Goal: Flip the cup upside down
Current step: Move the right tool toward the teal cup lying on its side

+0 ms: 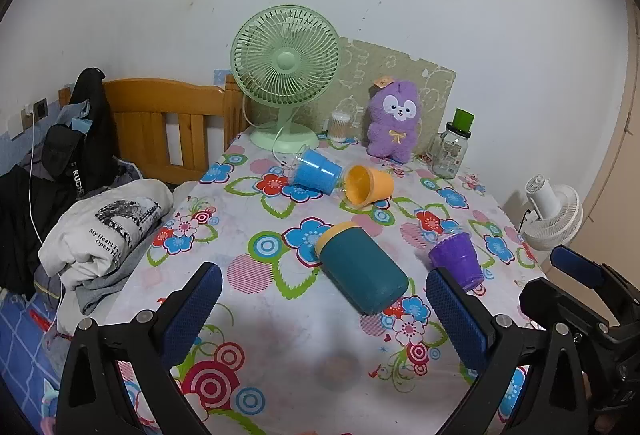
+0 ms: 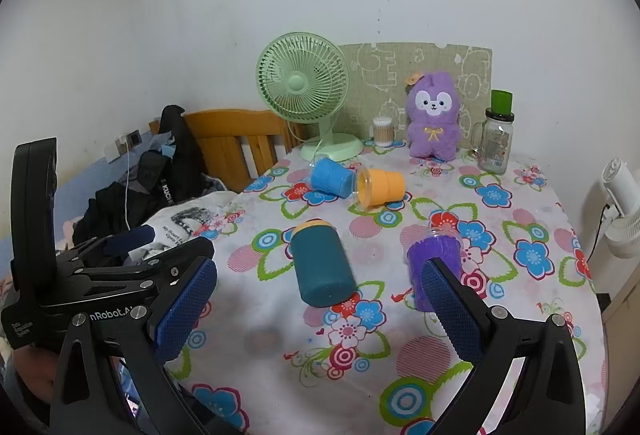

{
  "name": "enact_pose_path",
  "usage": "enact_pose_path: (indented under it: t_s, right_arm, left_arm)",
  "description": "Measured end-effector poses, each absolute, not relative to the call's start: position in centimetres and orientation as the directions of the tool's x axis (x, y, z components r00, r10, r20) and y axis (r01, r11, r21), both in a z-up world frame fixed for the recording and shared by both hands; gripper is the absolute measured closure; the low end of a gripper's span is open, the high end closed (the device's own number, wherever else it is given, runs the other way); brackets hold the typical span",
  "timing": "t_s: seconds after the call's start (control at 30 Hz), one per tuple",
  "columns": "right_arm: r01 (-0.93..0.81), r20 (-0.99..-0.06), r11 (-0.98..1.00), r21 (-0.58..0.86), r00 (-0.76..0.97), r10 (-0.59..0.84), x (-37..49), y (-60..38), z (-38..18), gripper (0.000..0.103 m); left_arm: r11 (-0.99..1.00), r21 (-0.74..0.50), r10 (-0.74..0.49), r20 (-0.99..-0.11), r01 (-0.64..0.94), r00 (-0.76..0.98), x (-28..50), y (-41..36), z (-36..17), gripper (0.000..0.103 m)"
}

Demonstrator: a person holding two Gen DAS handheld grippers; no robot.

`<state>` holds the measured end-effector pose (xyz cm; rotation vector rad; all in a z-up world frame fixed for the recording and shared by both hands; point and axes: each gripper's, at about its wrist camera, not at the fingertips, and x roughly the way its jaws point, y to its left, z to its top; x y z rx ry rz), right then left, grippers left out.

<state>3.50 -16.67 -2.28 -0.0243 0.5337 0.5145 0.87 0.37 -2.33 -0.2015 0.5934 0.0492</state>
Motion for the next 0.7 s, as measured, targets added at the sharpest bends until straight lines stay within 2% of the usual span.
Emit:
enact_pose_path:
  t_s: [0.47,0.7]
  right_arm:
    - [-0.482,-0.500,0.869,0.110,0.729,0.467,3.8,-16.4,-2.7,0.000]
    - [-0.492,-0.570,0.867,0.083,0.690,0.446,5.3,-15.7,-4.6,0.000]
  left_arm:
    - [0.977,-0.184,-0.016,-0.570,-0.108,0.822,1.3,1.0,-2.4,0.000]
    - [0.973,-0.194,-0.022,-0.622,-0.126,0.782,2.1,1.5,-4.8,0.000]
